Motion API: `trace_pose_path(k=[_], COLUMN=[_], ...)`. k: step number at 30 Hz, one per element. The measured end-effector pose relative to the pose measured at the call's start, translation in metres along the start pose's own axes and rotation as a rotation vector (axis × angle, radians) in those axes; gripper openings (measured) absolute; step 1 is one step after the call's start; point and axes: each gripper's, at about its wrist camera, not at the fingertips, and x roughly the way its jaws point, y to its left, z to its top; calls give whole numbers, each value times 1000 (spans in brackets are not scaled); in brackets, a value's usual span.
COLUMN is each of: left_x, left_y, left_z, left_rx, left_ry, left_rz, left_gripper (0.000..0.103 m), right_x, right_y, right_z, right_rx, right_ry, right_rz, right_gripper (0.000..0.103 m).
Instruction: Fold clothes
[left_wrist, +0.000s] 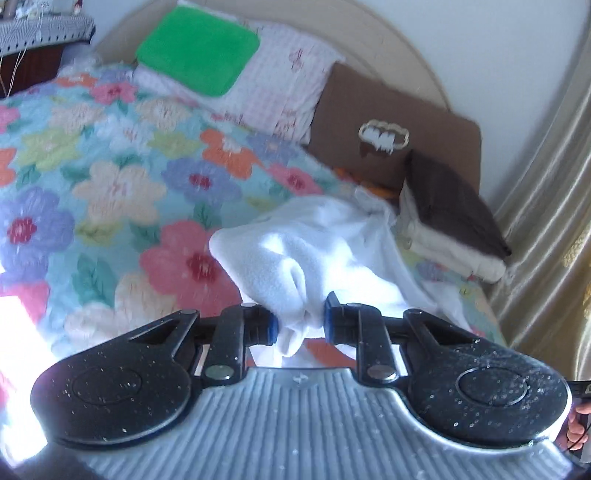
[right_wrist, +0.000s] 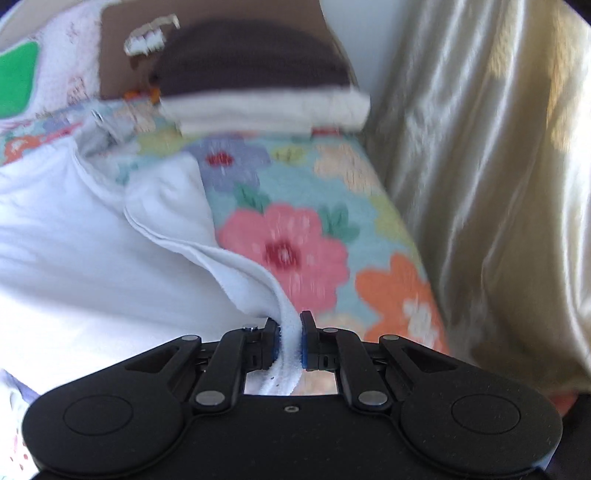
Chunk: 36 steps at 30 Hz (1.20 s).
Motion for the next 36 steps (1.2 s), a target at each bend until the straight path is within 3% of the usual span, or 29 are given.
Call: trace_pose_path(k=[2, 5, 9, 13, 15, 17, 22, 24, 27, 29, 32, 36], left_x=[14, 21, -3, -28, -38, -40, -29, -29, -30, -27, -22, -26], left_y=[6, 9, -5, -8, -5, -1, 4, 6, 9, 11, 17, 22], left_z=[-17, -20, -10, -8, -15, -26, -49, -48, -44, -43, -42, -30], left_rx=[-11, 2, 65, 39, 18, 11, 90, 97, 105, 123, 120, 75], left_ry=[91, 105, -31, -69, -53, -7, 137, 160, 176, 204, 265, 308], left_rz=[36, 38, 31, 45, 57, 66, 75, 68, 53, 58, 54, 32], left_gripper=[21, 21, 21, 21, 21, 21, 22, 22, 23, 24, 25, 25], right_x=[25, 29, -11, -53, -55, -38, 24, 32, 26, 20, 17, 21], right_y=[2, 22, 27, 16, 8, 2, -12, -18, -16, -17, -31, -62], right_z=[-19, -23, -7, 0, -3, -12, -39, -46, -43, -40, -36, -37], right_rx=[20, -61, -100, -104, -93, -89, -13, -4, -84, -114, -65, 114], right_ry=[81, 58, -63, -150, -133, -64, 172, 168, 144, 129, 140, 192], right_rz=[-19, -75, -46, -6, 15, 25, 42, 53, -2, -30, -25, 50], right_gripper=[10, 10, 10, 10, 10, 10, 16, 22, 25, 33, 44, 46])
